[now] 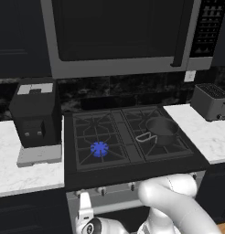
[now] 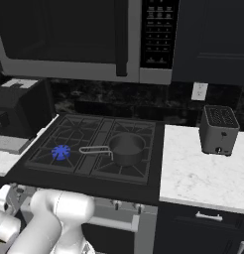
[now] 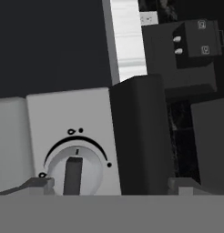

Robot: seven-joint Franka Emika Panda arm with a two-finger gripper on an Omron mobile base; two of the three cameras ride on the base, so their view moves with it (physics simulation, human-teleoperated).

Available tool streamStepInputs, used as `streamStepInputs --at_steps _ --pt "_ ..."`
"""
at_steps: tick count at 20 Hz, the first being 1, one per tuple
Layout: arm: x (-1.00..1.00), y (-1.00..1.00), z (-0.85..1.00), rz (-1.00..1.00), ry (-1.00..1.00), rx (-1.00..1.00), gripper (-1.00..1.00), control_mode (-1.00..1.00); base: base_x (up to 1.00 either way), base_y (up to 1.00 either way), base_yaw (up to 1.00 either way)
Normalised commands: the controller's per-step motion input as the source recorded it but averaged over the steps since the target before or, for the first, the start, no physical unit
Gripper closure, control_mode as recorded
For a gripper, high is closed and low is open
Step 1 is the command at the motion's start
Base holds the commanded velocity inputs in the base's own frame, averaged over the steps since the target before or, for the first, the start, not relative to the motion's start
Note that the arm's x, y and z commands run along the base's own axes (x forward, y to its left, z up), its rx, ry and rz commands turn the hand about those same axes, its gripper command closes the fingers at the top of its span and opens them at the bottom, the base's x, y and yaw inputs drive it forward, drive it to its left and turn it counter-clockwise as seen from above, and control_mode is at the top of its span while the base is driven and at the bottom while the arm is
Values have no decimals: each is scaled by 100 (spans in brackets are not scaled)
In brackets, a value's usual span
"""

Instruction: Turn off the front left burner of the stove.

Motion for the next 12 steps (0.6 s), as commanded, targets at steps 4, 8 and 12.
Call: streamStepInputs --at_steps 4,8,12 --pt "0 5 -22 0 -2 2 -100 -100 0 0 0" --pt "1 1 -21 0 -7 4 -100 -100 0 0 0" --pt "14 2 -12 0 -2 2 -100 -100 0 0 0"
